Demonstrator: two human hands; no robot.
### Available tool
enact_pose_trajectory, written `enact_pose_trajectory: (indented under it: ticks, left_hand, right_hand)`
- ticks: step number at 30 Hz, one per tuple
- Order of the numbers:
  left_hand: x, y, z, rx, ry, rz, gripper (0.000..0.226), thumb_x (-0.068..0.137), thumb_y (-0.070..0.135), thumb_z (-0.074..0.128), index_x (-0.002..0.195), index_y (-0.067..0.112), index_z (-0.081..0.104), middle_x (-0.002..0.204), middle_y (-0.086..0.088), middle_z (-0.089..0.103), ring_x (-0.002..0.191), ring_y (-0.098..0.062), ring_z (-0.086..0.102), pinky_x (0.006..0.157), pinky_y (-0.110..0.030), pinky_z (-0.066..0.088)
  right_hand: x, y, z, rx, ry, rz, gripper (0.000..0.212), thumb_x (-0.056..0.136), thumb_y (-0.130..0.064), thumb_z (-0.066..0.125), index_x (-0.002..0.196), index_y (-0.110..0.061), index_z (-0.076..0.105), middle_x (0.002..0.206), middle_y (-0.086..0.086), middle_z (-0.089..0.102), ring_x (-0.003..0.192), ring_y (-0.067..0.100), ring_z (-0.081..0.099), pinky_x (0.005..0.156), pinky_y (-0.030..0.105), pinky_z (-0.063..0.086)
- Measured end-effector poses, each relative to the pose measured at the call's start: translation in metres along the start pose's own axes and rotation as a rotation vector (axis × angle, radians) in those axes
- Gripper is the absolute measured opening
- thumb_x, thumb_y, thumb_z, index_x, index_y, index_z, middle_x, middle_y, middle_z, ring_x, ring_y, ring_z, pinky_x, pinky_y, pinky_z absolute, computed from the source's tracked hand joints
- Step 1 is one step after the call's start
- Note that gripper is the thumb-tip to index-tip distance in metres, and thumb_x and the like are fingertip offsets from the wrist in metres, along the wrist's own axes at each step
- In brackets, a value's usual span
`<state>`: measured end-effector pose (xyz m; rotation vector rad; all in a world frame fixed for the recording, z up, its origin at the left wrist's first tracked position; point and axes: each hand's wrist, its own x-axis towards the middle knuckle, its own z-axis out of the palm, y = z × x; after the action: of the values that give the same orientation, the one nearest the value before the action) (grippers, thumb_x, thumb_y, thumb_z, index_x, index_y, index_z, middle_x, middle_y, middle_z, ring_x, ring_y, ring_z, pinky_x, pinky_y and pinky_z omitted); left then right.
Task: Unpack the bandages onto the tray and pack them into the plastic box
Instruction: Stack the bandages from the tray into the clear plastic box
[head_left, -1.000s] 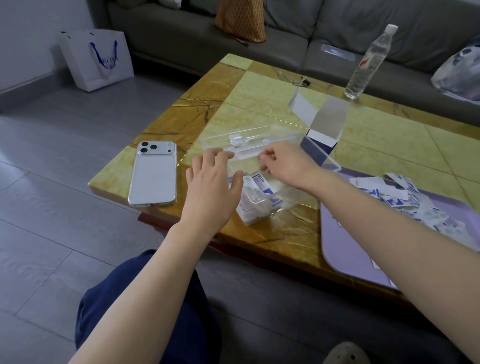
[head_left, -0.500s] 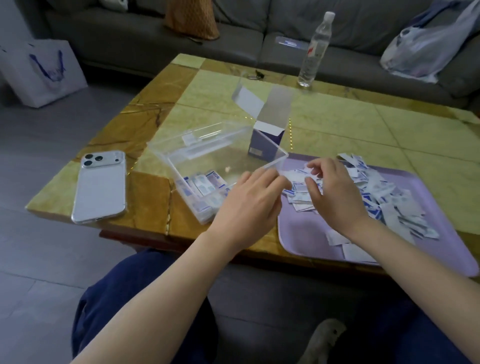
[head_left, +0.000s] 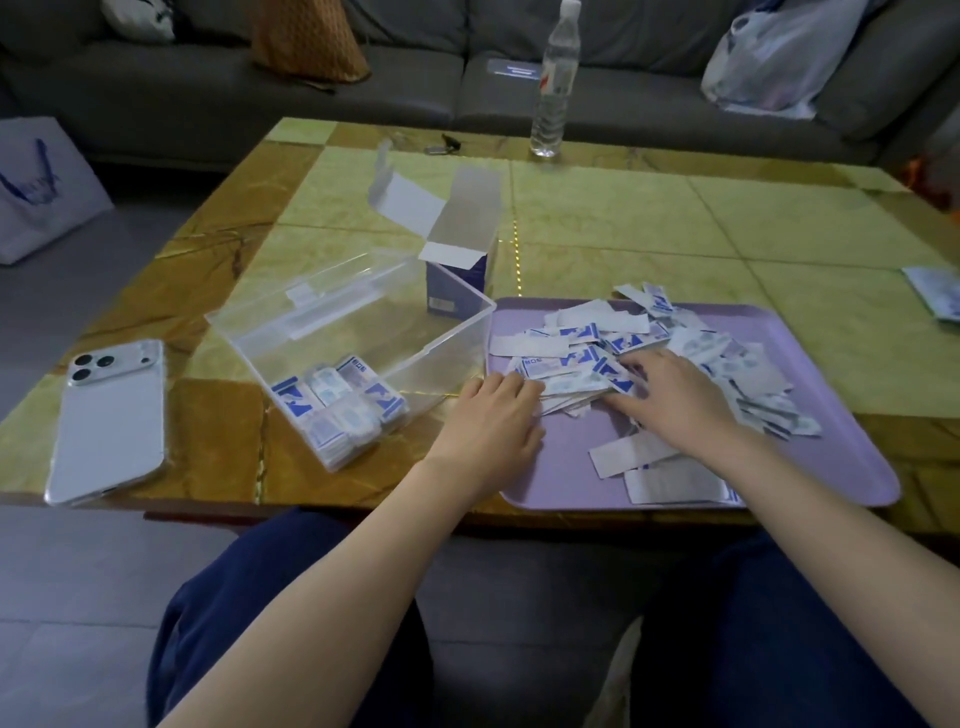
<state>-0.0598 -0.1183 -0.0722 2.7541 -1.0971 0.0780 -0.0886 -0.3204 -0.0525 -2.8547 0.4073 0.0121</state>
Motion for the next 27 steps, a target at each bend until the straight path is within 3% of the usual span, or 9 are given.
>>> enact_pose_trajectory:
  ticks: [3,9,15,21,24,27]
  left_hand:
    - [0.010,0.003,0.000,0.010,0.014,-0.040,0.051,0.094,0.038,0.043,0.139,0.017,0.032,0.133,-0.005,0.041,0.120,-0.024,0.039,0.100,-0.034,0.027]
    - [0.027,0.004,0.005,0.032,0.036,-0.090,0.043,0.095,0.037,0.041,0.135,0.020,0.040,0.133,-0.003,0.045,0.119,-0.023,0.039,0.095,-0.035,0.026]
    - [0.028,-0.003,0.008,0.014,0.126,-0.028,0.029,0.098,0.027,0.041,0.109,0.018,0.066,0.107,-0.005,0.064,0.099,-0.028,0.053,0.080,-0.036,0.032]
    - [0.024,0.000,0.013,0.013,0.165,0.007,0.026,0.083,0.031,0.048,0.081,0.023,0.073,0.078,0.000,0.064,0.072,-0.025,0.058,0.062,-0.030,0.041]
    - [0.019,0.002,0.015,-0.062,0.167,0.028,0.034,0.083,0.044,0.044,0.082,0.024,0.071,0.083,0.002,0.061,0.076,-0.022,0.056,0.066,-0.030,0.038]
    - [0.018,0.007,0.010,-0.131,0.169,-0.030,0.043,0.084,0.047,0.033,0.088,0.019,0.065,0.089,0.000,0.058,0.086,-0.022,0.052,0.073,-0.031,0.031]
  right_hand:
    - [-0.001,-0.001,-0.001,0.053,0.082,-0.030,0.041,0.080,-0.045,0.067,0.111,-0.018,0.064,0.108,0.004,0.066,0.097,0.025,0.060,0.073,0.033,0.046]
    - [-0.005,-0.006,0.001,0.033,0.169,-0.115,0.023,0.092,-0.025,0.056,0.112,-0.024,0.067,0.102,0.004,0.070,0.098,0.029,0.062,0.074,0.034,0.047]
    - [0.002,-0.013,0.010,0.112,0.213,-0.136,0.041,0.088,-0.003,0.050,0.123,-0.022,0.060,0.120,0.000,0.063,0.111,0.024,0.055,0.084,0.033,0.043]
    - [0.009,-0.010,0.019,0.277,0.144,-0.124,0.062,0.075,0.015,0.043,0.130,-0.013,0.048,0.126,0.005,0.056,0.117,0.023,0.051,0.092,0.042,0.046]
    - [0.010,-0.010,0.019,0.413,0.072,-0.159,0.061,0.075,0.011,0.050,0.132,-0.012,0.044,0.129,0.006,0.051,0.121,0.018,0.047,0.099,0.035,0.042]
    - [0.006,-0.014,0.016,0.491,0.015,-0.208,0.056,0.080,-0.006,0.067,0.131,-0.013,0.045,0.128,0.001,0.051,0.122,0.010,0.046,0.100,0.021,0.037]
